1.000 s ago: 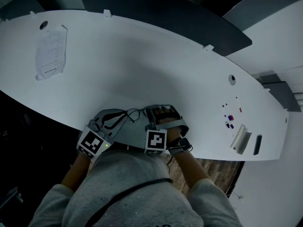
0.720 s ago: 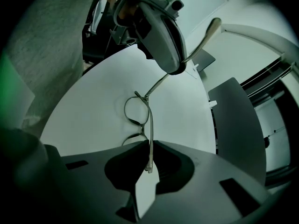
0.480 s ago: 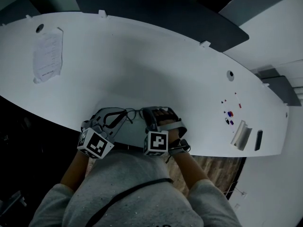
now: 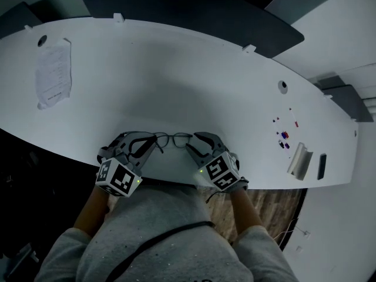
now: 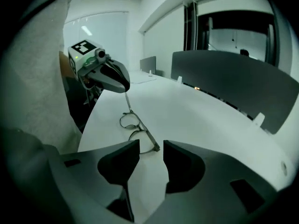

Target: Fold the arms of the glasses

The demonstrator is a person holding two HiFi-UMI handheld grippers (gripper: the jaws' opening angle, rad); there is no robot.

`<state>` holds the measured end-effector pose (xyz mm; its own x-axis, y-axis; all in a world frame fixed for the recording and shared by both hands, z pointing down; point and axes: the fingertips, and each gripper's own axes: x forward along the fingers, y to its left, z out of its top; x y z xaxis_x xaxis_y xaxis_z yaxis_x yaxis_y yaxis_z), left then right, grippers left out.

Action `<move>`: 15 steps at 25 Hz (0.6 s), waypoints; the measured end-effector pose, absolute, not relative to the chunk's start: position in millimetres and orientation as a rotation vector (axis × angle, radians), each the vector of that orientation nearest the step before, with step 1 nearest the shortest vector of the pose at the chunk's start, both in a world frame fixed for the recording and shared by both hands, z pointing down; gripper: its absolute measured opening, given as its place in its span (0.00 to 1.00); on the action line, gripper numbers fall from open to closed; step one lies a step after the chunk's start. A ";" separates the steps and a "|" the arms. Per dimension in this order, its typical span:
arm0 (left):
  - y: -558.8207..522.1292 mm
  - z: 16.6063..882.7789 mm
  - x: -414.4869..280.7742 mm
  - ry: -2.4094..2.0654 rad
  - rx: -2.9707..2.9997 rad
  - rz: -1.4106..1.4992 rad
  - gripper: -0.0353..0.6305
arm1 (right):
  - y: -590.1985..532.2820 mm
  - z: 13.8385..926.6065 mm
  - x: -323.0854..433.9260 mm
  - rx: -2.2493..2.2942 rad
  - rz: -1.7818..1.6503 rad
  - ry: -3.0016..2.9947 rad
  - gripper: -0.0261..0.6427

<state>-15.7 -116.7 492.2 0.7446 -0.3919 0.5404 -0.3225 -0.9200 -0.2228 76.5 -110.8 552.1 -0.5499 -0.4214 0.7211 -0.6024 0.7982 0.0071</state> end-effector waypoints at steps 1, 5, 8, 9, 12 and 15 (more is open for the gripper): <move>-116.9 492.6 -14.8 0.567 -2.825 -0.921 0.09 | -111.8 555.3 78.3 0.766 0.367 -2.246 0.29; -115.5 495.8 -5.6 0.509 -2.804 -0.961 0.09 | -116.7 555.8 79.2 0.820 0.443 -2.276 0.19; -113.7 501.1 3.7 0.467 -2.764 -0.993 0.09 | -116.6 555.8 78.4 0.833 0.438 -2.288 0.16; -113.8 503.2 7.1 0.456 -2.748 -1.003 0.09 | -116.1 556.0 78.3 0.831 0.438 -2.294 0.16; -115.2 508.7 18.9 0.434 -2.716 -1.027 0.09 | -114.5 557.1 80.0 0.821 0.441 -2.308 0.16; -115.9 516.7 28.4 0.407 -2.706 -1.061 0.09 | -114.8 557.5 80.5 0.822 0.450 -2.322 0.16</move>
